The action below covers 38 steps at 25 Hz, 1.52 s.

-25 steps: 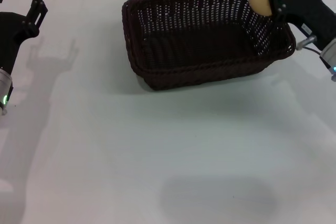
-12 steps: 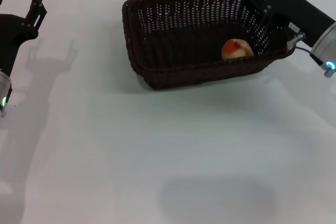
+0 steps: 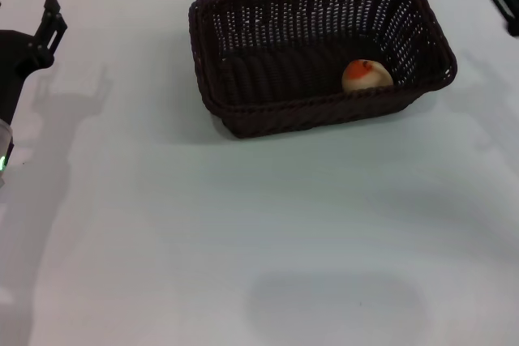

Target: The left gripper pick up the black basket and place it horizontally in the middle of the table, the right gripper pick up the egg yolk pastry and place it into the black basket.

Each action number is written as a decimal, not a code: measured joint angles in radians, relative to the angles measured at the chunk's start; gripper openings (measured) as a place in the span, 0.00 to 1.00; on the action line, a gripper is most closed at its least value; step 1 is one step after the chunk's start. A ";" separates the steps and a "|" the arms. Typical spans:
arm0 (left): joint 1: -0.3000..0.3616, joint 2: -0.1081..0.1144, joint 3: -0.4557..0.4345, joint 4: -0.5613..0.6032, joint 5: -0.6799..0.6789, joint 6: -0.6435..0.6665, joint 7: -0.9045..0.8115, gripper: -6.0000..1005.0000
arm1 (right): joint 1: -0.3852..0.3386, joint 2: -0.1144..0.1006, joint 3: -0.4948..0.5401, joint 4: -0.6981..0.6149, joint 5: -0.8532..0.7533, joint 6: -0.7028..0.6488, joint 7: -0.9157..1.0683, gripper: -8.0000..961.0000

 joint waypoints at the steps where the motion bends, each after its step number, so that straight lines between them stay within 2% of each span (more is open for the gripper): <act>1: 0.002 0.000 -0.001 0.000 0.000 0.001 -0.003 0.81 | -0.020 0.000 0.000 0.013 0.023 -0.023 -0.010 0.64; 7: 0.022 0.001 -0.009 0.006 -0.001 0.004 -0.025 0.81 | -0.135 -0.003 0.001 0.122 0.188 -0.168 -0.101 0.66; 11: 0.036 0.001 -0.016 0.012 -0.002 0.004 -0.025 0.81 | -0.174 -0.004 0.022 0.160 0.207 -0.210 -0.134 0.66; 12: 0.041 0.000 -0.017 0.014 -0.005 0.005 -0.025 0.81 | -0.188 -0.002 0.056 0.203 0.208 -0.251 -0.179 0.66; 17: 0.058 0.003 -0.018 0.017 -0.048 0.006 -0.024 0.81 | -0.203 -0.007 0.115 0.306 0.209 -0.344 -0.228 0.66; 21: 0.067 0.005 -0.019 0.023 -0.069 0.008 -0.024 0.81 | -0.227 -0.005 0.148 0.326 0.211 -0.362 -0.247 0.66; 22: 0.068 0.005 -0.019 0.035 -0.072 0.009 -0.024 0.81 | -0.231 -0.003 0.195 0.351 0.212 -0.379 -0.276 0.66; 26: 0.063 0.004 -0.019 0.057 -0.074 0.011 -0.024 0.81 | -0.225 -0.005 0.269 0.398 0.210 -0.412 -0.302 0.66; 38: 0.061 0.002 -0.019 0.070 -0.077 0.011 -0.025 0.81 | -0.188 -0.009 0.268 0.413 0.187 -0.393 -0.305 0.66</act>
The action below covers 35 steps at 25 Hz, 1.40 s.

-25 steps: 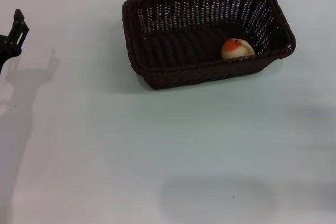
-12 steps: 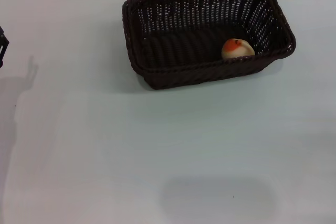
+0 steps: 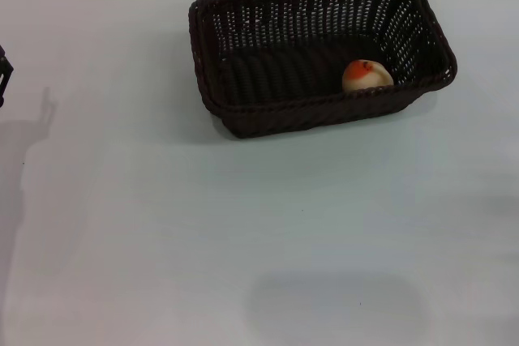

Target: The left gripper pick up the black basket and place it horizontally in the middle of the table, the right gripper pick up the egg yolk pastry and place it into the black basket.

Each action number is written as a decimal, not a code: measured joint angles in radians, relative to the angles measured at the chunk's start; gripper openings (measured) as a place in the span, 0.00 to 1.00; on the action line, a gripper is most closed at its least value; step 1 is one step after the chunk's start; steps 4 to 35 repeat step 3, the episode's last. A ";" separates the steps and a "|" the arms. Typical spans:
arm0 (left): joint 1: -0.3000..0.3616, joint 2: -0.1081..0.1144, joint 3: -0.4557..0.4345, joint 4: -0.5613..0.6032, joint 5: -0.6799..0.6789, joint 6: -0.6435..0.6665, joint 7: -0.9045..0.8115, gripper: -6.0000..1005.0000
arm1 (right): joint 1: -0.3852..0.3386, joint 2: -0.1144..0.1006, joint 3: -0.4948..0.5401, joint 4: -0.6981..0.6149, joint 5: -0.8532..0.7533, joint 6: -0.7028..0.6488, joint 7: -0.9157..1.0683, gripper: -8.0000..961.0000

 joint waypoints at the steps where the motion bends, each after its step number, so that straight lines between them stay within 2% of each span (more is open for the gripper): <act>1: -0.001 0.000 -0.001 0.002 -0.003 -0.004 0.000 0.81 | 0.006 0.001 0.000 0.000 0.000 0.008 0.000 0.66; 35: -0.002 0.000 -0.005 0.005 -0.005 -0.007 0.000 0.81 | 0.008 0.001 0.000 0.001 0.000 0.010 0.000 0.66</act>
